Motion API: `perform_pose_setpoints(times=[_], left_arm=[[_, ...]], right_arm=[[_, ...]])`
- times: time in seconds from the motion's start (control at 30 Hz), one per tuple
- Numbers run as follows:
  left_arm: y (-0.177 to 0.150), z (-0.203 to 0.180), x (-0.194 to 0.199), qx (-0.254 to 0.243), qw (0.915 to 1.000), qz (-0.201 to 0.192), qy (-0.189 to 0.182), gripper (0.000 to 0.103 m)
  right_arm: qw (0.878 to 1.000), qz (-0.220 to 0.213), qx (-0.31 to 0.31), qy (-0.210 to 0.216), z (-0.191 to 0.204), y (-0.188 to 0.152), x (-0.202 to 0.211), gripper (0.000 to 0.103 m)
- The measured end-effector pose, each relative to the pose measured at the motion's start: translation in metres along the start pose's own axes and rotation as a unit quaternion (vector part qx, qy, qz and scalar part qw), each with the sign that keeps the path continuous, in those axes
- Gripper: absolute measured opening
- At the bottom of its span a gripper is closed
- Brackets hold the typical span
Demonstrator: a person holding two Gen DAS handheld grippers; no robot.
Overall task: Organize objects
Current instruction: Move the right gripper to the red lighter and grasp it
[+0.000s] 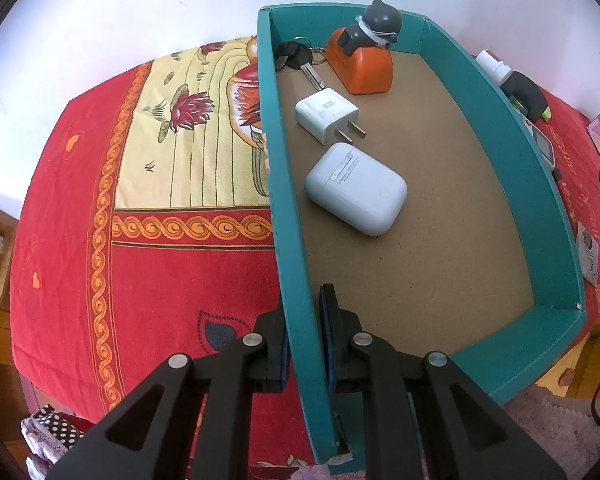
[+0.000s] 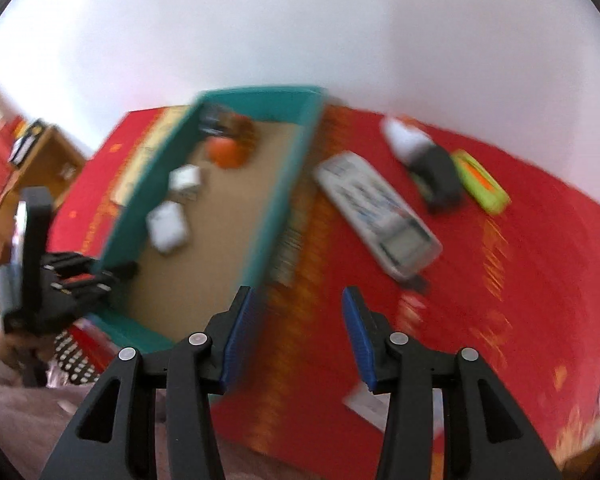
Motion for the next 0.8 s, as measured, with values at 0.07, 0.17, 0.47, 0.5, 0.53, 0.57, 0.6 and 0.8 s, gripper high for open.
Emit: perform_pose_setpoints(times=[0.07, 0.17, 0.47, 0.5, 0.53, 0.57, 0.6, 0.8], left_arm=[[0.000, 0.000, -0.001, -0.001, 1.0000, 0.001, 0.000, 0.011], [0.000, -0.001, -0.001, -0.005, 1.0000, 0.002, 0.002, 0.011], [0.000, -0.001, -0.002, -0.004, 1.0000, 0.002, 0.004, 0.012], [0.000, -0.001, -0.001, -0.003, 1.0000, 0.002, 0.003, 0.012], [0.000, -0.001, -0.001, -0.003, 1.0000, 0.002, 0.003, 0.012], [0.000, 0.000, -0.001, -0.004, 1.0000, 0.002, 0.004, 0.012], [0.000, 0.000, -0.001, -0.005, 1.0000, 0.002, 0.004, 0.012], [0.000, -0.001, -0.001, -0.011, 0.9999, 0.002, 0.007, 0.012]], right_arm=[[0.999, 0.011, -0.024, -0.022, -0.021, -0.016, 0.003, 0.056], [0.998, 0.031, -0.037, -0.048, -0.041, -0.039, 0.004, 0.069], [0.996, 0.053, -0.052, -0.040, -0.059, -0.059, -0.007, 0.075], [0.996, 0.047, -0.060, -0.040, -0.060, -0.054, -0.010, 0.075], [0.996, 0.042, -0.066, -0.038, -0.061, -0.050, -0.013, 0.075], [0.996, 0.036, -0.076, -0.039, -0.062, -0.044, -0.017, 0.074], [0.995, 0.032, -0.082, -0.041, -0.062, -0.040, -0.022, 0.070], [0.995, 0.037, -0.075, -0.056, -0.060, -0.028, -0.043, 0.046]])
Point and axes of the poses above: each gripper's, at about its wrist camera, not at the fingertips, and x roughly against the way its jaws point, z to its left, y to its top, the point moved 5 cm from there along -x, roughly the way its jaws point, and after that the axes turned 10 degrees about -z, right-handed, at the moved point
